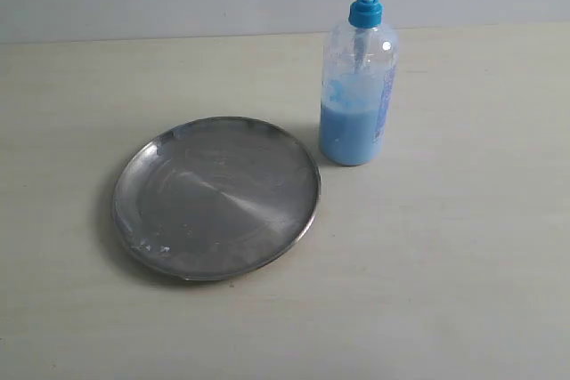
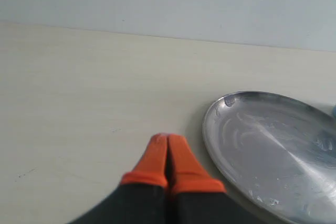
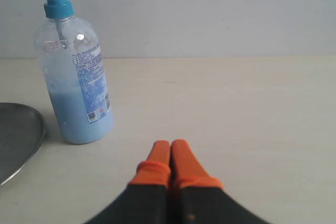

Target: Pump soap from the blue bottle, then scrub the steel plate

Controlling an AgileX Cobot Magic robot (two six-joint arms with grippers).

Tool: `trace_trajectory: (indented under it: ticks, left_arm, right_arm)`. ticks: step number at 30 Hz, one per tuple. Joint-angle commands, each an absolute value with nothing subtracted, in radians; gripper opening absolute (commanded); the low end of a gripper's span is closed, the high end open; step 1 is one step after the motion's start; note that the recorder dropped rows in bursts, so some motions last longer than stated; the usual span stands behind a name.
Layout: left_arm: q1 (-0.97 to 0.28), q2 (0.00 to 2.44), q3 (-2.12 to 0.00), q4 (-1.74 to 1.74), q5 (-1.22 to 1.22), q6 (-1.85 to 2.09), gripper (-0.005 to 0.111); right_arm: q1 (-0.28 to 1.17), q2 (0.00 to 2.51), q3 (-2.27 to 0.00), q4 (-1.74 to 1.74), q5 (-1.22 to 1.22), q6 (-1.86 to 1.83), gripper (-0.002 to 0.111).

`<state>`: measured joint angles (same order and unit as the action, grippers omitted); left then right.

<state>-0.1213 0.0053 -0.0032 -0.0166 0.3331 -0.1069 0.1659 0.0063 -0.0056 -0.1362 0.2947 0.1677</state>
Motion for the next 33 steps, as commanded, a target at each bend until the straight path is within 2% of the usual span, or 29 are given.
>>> trace_trajectory:
  ticks: [1,21,33]
  left_arm:
    - [-0.118,0.0,0.0,-0.014,0.326,-0.11,0.0]
    - [-0.118,0.0,0.0,-0.014,0.326,-0.11,0.0]
    - [-0.118,0.0,0.0,-0.014,0.326,-0.11,0.0]
  right_arm:
    - [0.16,0.0,0.0,-0.135,0.284,0.168,0.0]
    - [0.162,0.003,-0.001,-0.135,0.306,0.168,0.0]
    - [0.162,0.19,-0.181,-0.135,0.306,0.168,0.0]
